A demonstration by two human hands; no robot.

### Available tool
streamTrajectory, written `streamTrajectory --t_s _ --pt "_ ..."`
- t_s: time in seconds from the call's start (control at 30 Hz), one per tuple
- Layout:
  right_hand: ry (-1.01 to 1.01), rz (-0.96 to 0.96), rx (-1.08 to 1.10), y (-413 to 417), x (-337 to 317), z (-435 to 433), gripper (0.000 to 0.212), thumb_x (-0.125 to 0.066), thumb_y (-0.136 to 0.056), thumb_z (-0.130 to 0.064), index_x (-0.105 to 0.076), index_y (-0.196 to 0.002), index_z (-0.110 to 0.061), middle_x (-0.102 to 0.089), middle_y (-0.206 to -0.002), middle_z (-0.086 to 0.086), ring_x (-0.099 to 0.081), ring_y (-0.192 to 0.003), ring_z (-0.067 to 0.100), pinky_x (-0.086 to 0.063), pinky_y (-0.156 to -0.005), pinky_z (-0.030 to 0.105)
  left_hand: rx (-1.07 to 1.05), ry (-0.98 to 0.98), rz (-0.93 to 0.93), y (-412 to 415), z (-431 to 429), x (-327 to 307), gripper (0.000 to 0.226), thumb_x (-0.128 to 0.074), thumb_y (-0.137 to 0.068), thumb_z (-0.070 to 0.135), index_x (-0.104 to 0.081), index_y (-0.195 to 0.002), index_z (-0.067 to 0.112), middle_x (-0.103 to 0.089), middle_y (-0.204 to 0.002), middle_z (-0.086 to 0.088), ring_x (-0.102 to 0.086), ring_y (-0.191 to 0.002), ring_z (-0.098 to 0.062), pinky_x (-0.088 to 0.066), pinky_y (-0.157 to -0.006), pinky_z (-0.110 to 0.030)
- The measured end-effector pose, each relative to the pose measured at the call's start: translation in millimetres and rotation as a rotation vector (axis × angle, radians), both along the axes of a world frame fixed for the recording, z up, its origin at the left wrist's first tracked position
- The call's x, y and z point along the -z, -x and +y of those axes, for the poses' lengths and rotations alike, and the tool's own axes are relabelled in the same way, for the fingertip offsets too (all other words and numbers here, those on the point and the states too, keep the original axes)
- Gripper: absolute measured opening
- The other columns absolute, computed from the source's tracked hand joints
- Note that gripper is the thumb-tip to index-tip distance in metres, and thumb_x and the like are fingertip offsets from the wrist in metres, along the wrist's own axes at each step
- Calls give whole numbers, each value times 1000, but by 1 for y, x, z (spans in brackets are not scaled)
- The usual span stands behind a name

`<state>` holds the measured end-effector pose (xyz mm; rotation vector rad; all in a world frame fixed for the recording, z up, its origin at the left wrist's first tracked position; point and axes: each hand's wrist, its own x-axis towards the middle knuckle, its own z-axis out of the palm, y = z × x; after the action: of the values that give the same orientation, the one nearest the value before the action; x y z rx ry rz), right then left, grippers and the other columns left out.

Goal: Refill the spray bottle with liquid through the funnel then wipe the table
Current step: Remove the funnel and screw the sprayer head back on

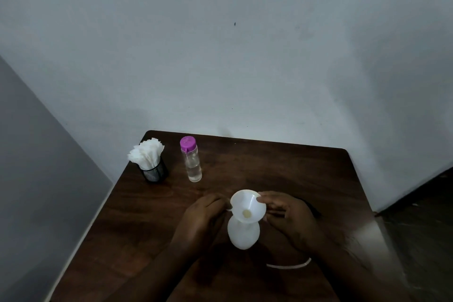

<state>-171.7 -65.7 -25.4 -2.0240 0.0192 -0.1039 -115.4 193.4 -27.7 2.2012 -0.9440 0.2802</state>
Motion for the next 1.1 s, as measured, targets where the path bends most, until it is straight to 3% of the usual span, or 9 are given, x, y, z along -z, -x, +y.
streamTrajectory --t_s 0.1,0.23,0.3,0.43,0.5,0.63,0.8,0.97,1.1 --pt "48 -45 -15 -6 -1 1 38 -77 -81 0 -72 -118 -7 -63 -129 -3 -61 -117 2 -54 -97 27 -27 28 -7 -1 -1 -4 17 -62 -93 20 -72 -106 18 -69 -112 7 -62 -105 -3 -45 -91 -11" --pt "56 -1 -19 -4 7 -1 39 -76 -83 -3 -69 -121 -6 -63 -130 -1 -62 -120 11 -50 -100 25 0 4 10 1 -2 -1 16 -63 -93 18 -71 -106 19 -69 -111 8 -64 -103 -4 -49 -87 -16" --pt "44 -8 -21 0 7 0 39 -78 -82 -9 -70 -121 -10 -63 -129 -7 -60 -120 4 -49 -97 17 12 3 30 4 -1 2 15 -63 -93 18 -70 -105 20 -69 -108 9 -64 -100 -4 -48 -85 -14" --pt "65 -48 -21 -2 -1 2 41 -79 -83 -14 -70 -123 -17 -63 -130 -11 -57 -120 -5 -46 -99 15 -47 61 47 -1 -4 0 22 -73 -87 7 -71 -104 22 -69 -108 12 -62 -100 2 -50 -85 -15" --pt "20 -26 0 -5 -3 1 43 -80 -81 -11 -70 -122 -20 -63 -128 -14 -58 -118 -6 -47 -96 12 -65 107 65 -6 -6 -1 20 -73 -87 10 -71 -104 21 -69 -108 13 -63 -101 3 -51 -85 -15" --pt "-154 58 62 -16 -1 4 42 -79 -80 -5 -71 -118 -21 -70 -122 -10 -67 -110 6 -56 -90 23 -108 132 119 -17 -12 4 19 -76 -86 8 -73 -101 20 -71 -104 14 -65 -98 3 -54 -82 -18" --pt "-296 108 155 -37 -2 5 35 -77 -81 -2 -73 -113 -15 -76 -105 -5 -71 -99 7 -56 -78 18 -189 106 186 -42 -24 6 15 -76 -87 10 -72 -96 22 -69 -91 14 -66 -85 -1 -55 -72 -22" --pt "-342 128 294 -69 16 4 28 -76 -84 -8 -74 -111 -16 -75 -106 -5 -70 -101 8 -58 -85 26 -262 192 414 -69 -42 9 15 -76 -87 11 -73 -92 25 -72 -88 16 -68 -86 2 -52 -74 -11" --pt "-330 254 395 -98 45 4 24 -78 -84 -21 -74 -108 -21 -75 -105 -5 -70 -99 12 -59 -88 39 -339 280 688 -93 -52 29 13 -76 -88 10 -73 -88 23 -74 -84 13 -69 -82 2 -53 -70 -11"
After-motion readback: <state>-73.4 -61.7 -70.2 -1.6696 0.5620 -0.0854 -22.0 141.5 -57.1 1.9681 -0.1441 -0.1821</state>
